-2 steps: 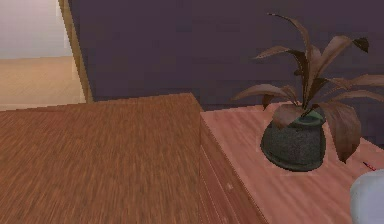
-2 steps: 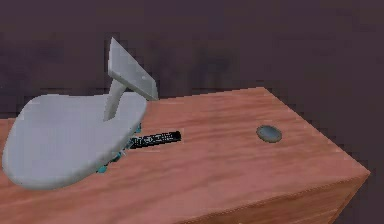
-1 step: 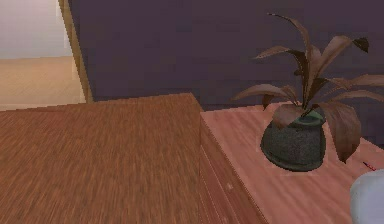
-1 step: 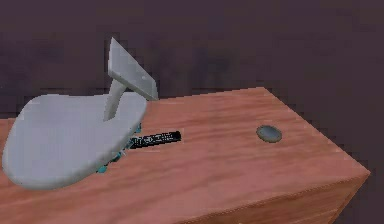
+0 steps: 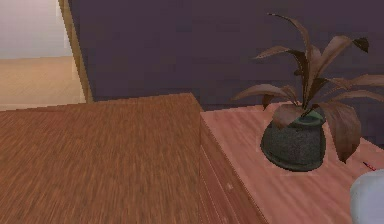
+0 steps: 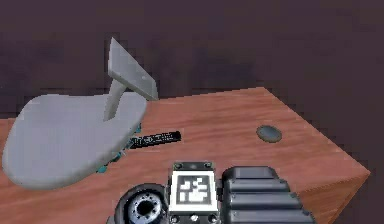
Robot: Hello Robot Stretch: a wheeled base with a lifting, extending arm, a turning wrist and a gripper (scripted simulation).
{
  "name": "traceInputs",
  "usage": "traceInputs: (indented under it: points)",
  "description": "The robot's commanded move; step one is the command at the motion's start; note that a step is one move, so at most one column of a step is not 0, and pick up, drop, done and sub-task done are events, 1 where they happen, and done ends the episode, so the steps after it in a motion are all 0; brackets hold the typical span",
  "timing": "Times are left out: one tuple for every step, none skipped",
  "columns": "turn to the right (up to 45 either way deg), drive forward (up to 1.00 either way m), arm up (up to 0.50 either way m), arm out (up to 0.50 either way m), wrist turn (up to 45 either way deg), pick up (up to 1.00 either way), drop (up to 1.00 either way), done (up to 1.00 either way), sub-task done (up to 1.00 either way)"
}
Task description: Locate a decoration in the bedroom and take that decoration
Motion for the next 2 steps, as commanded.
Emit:
traceInputs:
  points:
    - [0.0, 0.0, 0.0, 0.12, 0.0, 0.0, 0.0, 0.0, 0.0]
    - [0.0, 0.0, 0.0, 0.0, 45.0, 0.0, 0.0, 0.0, 0.0]
